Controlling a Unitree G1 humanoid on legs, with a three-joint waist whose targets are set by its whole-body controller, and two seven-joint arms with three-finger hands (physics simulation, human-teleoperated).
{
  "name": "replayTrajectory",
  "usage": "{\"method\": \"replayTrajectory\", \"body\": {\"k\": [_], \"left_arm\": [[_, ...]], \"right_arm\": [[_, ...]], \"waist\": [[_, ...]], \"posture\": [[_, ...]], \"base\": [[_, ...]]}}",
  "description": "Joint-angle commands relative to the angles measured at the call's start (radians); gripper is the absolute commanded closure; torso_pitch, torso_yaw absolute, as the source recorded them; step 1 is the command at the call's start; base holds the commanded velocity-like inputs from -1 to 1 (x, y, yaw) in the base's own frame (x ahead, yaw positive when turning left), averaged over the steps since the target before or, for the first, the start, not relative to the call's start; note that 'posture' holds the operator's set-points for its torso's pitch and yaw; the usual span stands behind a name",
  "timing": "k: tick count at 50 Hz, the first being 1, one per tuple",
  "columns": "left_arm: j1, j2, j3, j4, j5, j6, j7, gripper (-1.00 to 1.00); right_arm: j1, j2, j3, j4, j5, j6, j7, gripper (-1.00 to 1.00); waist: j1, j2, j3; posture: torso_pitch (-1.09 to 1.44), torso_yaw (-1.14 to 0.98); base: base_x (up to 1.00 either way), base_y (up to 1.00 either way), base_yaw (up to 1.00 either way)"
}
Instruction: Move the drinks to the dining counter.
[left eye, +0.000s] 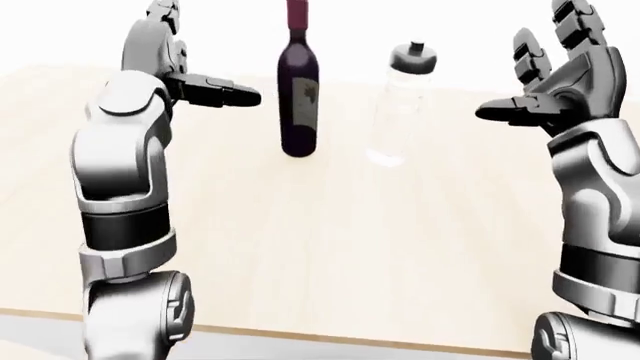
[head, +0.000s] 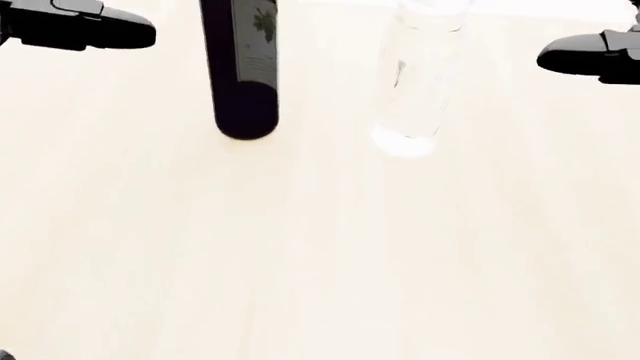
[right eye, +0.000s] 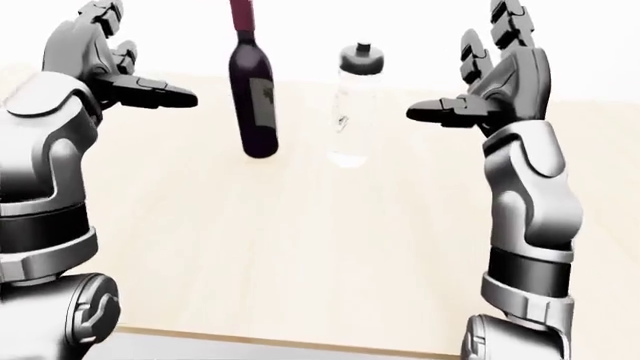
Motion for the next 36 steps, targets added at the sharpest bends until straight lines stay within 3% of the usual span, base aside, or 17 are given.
{"method": "replayTrajectory", "body": {"k": [1,11,22,36], "left_arm": [[-0.007,0.011,0.005,-0.093,-0.005,0.023,0.002,-1.0],[0.051,0.058,0.066,-0.291,-0.063,0.135,0.037,-1.0],[0.073,0.12,0.123,-0.428,-0.141,0.228,0.083,-1.0],[0.094,0.178,0.217,-0.642,-0.267,0.346,0.27,-1.0]], "right_arm": [[-0.006,-0.037,-0.025,-0.071,0.029,0.005,-0.011,-1.0],[0.095,-0.117,-0.131,-0.24,0.143,0.061,-0.059,-1.0],[0.201,-0.21,-0.256,-0.331,0.287,0.068,-0.113,-1.0],[0.367,-0.246,-0.426,-0.473,0.446,0.055,-0.192,-1.0]], "waist": [[-0.004,0.007,-0.023],[0.004,-0.002,-0.014],[0.004,0.002,-0.005],[-0.006,0.008,0.006]], "posture": [[0.0,0.0],[0.0,0.0],[0.0,0.0],[0.0,0.0]], "base": [[0.0,0.0,0.0],[0.0,0.0,0.0],[0.0,0.0,0.0],[0.0,0.0,0.0]]}}
